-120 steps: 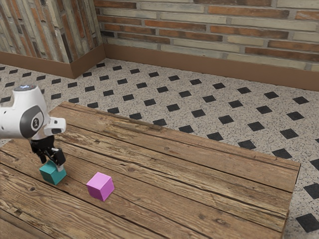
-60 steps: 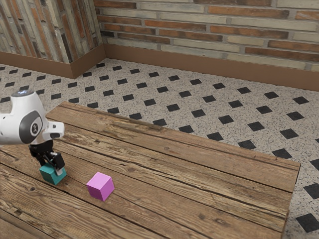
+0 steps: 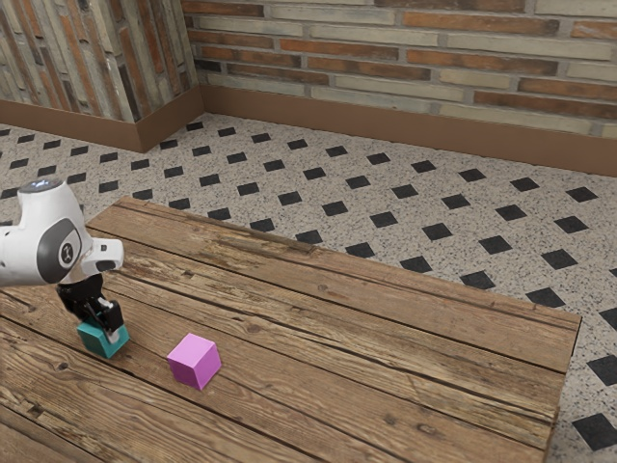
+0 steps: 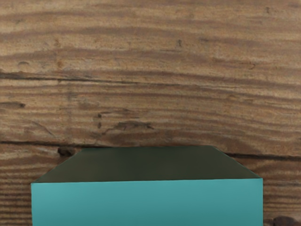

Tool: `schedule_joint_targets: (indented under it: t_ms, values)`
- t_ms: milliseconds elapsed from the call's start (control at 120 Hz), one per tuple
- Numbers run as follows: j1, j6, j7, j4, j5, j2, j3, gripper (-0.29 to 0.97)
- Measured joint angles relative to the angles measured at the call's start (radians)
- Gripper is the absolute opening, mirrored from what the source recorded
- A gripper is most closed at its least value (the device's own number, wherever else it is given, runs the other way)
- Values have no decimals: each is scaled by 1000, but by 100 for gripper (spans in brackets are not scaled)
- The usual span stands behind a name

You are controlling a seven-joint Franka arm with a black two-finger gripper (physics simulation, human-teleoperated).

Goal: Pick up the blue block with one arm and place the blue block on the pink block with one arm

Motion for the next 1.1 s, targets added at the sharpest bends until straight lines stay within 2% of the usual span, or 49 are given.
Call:
schedule_joint_targets:
  t_ms: [367,517,775,1100]
  values:
    - [0,-4,-12,38,8,-12,-8,35]
    - [-12,-53,-34,102,10,-31,-61,34]
    - [-3,-150,-108,99,13,-128,-142,34]
    - [36,-238,-253,119,47,-147,-291,34]
